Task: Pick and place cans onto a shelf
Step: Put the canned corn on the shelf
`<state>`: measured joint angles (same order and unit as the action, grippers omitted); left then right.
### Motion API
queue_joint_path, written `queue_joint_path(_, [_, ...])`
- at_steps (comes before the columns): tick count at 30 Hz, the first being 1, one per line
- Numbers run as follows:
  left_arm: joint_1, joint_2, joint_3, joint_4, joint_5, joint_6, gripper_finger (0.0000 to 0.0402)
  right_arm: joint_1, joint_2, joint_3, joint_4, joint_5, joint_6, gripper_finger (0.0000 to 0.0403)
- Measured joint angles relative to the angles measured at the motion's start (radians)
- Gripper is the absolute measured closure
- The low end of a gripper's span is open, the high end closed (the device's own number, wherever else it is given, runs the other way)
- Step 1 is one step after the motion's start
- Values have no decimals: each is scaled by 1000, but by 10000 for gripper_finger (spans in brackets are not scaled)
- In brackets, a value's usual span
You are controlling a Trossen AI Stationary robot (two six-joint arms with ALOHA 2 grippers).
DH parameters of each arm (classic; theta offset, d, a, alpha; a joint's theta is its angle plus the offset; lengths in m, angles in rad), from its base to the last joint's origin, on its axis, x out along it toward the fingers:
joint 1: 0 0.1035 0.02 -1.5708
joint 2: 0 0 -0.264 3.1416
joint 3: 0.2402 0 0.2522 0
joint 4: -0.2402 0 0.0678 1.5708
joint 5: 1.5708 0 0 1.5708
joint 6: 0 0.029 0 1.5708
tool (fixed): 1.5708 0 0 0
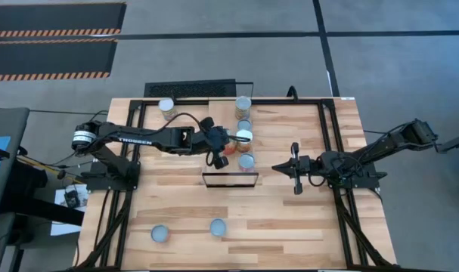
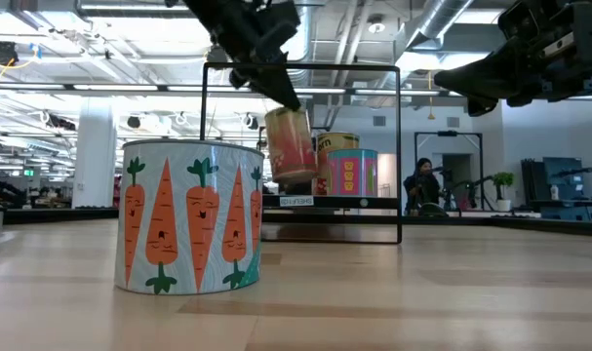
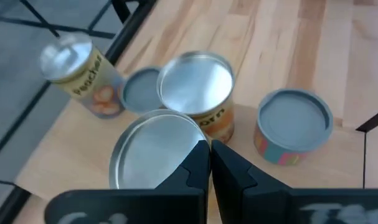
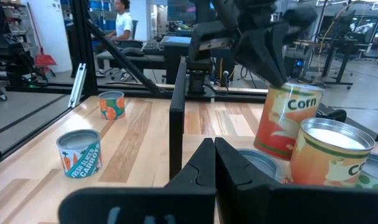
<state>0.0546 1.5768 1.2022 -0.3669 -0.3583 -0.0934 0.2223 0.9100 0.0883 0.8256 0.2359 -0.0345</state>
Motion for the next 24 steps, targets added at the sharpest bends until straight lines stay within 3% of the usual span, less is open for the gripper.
queue_joint_path(24, [21,30,-15,-33,-4,6,401,1,0,0,24,-4,0,395])
